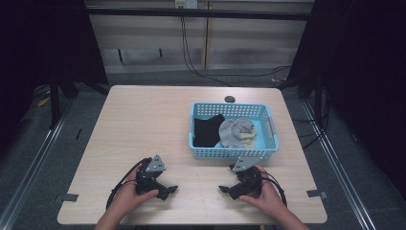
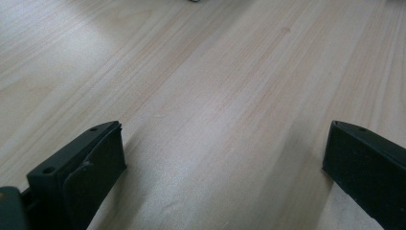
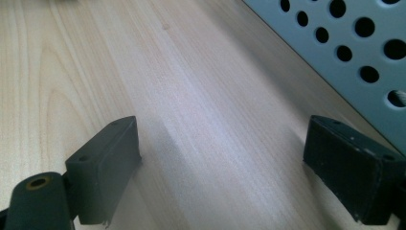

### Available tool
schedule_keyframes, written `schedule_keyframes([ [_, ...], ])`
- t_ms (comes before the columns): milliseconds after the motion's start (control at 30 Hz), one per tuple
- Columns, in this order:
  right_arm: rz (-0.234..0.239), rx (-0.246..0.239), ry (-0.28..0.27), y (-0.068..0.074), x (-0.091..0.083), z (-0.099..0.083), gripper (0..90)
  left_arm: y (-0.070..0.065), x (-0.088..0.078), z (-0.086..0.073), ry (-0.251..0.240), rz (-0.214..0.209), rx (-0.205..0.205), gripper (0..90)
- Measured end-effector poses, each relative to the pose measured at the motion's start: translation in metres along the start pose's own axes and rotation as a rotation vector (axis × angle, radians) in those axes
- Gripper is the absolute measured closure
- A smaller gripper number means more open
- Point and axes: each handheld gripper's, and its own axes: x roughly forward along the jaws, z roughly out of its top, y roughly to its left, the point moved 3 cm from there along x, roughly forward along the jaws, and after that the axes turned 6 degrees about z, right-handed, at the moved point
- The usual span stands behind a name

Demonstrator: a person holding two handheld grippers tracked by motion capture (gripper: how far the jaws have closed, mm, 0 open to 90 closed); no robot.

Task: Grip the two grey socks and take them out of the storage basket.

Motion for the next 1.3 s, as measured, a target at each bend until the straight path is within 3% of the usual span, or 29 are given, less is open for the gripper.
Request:
schedule_keyframes([
  [300, -0.002, 0.004, 0.005, 0.000, 0.000, 0.001, 11.6, 0.000, 0.000, 0.000, 0.003, 0.002, 0.002, 0.0],
  [400, -0.010, 0.020, 0.057, 0.000, -0.002, 0.005, 13.3, 0.000, -0.001, 0.000, 0.005, 0.003, 0.002, 0.0],
  [567, 0.040, 0.030, 0.164, -0.001, -0.008, 0.011, 14.2, 0.000, 0.000, 0.000, 0.004, 0.003, 0.002, 0.0],
  [800, 0.045, 0.047, 0.305, -0.007, -0.021, 0.022, 17.8, 0.000, 0.000, 0.000, 0.004, 0.000, 0.003, 0.0],
  [1033, 0.055, 0.031, 0.401, -0.009, -0.027, 0.028, 19.5, 0.000, 0.000, 0.000, 0.007, 0.004, 0.004, 0.0],
  [1300, 0.075, 0.032, 0.459, -0.014, -0.037, 0.038, 20.4, 0.000, 0.000, 0.000, 0.006, 0.004, 0.003, 0.0],
])
